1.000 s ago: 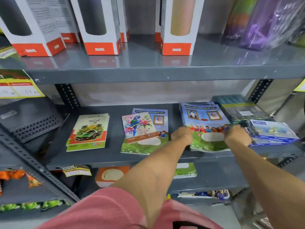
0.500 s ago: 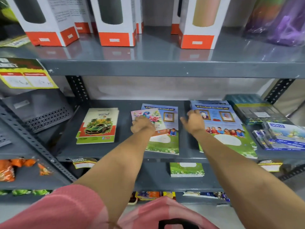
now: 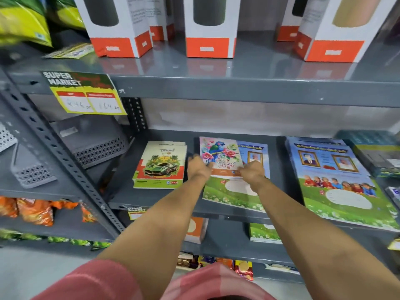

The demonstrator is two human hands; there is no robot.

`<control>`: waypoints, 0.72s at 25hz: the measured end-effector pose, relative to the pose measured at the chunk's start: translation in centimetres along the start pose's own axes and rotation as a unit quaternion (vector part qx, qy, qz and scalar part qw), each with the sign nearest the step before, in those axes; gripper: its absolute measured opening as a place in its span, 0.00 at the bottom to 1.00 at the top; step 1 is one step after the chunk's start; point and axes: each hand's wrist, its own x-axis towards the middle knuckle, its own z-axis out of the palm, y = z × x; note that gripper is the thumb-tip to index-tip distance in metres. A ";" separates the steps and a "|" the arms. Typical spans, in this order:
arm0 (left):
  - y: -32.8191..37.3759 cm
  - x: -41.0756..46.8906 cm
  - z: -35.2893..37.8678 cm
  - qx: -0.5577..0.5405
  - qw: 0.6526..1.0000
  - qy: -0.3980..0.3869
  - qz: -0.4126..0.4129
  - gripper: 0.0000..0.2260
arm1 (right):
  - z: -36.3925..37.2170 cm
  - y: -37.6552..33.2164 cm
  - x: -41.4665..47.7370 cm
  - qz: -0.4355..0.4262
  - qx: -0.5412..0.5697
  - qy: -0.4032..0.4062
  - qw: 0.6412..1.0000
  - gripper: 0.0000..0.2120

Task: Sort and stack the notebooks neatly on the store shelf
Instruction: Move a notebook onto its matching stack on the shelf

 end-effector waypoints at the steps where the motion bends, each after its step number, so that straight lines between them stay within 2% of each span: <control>1: -0.2 0.6 -1.9 -0.004 1.000 0.007 0.024 0.21 | 0.9 -1.0 -0.2 -0.006 0.022 0.003 1.000 0.08; 3: -1.3 1.7 -6.2 0.017 0.997 0.034 0.064 0.19 | 3.5 -3.4 -1.0 -0.031 0.025 0.003 0.999 0.12; 6: -5.7 2.8 -11.4 0.053 0.992 0.086 0.078 0.18 | 8.0 -6.9 -3.1 -0.057 0.007 -0.042 0.997 0.14; 10: -11.6 1.9 -13.2 0.177 0.983 0.039 -0.001 0.19 | 12.3 -7.9 -5.9 -0.068 -0.074 -0.062 0.993 0.14; 14: -8.8 1.3 -11.9 0.347 0.935 0.076 0.005 0.25 | 11.4 -7.5 -5.9 -0.092 -0.110 -0.057 0.988 0.17; 16: -6.1 0.9 -10.7 0.360 0.928 0.088 0.045 0.28 | 9.2 -6.7 -5.0 -0.111 -0.170 -0.009 0.979 0.21; 18: -3.2 0.3 -8.3 0.345 0.928 0.069 0.124 0.26 | 5.8 -4.8 -3.8 -0.117 -0.254 0.054 0.959 0.23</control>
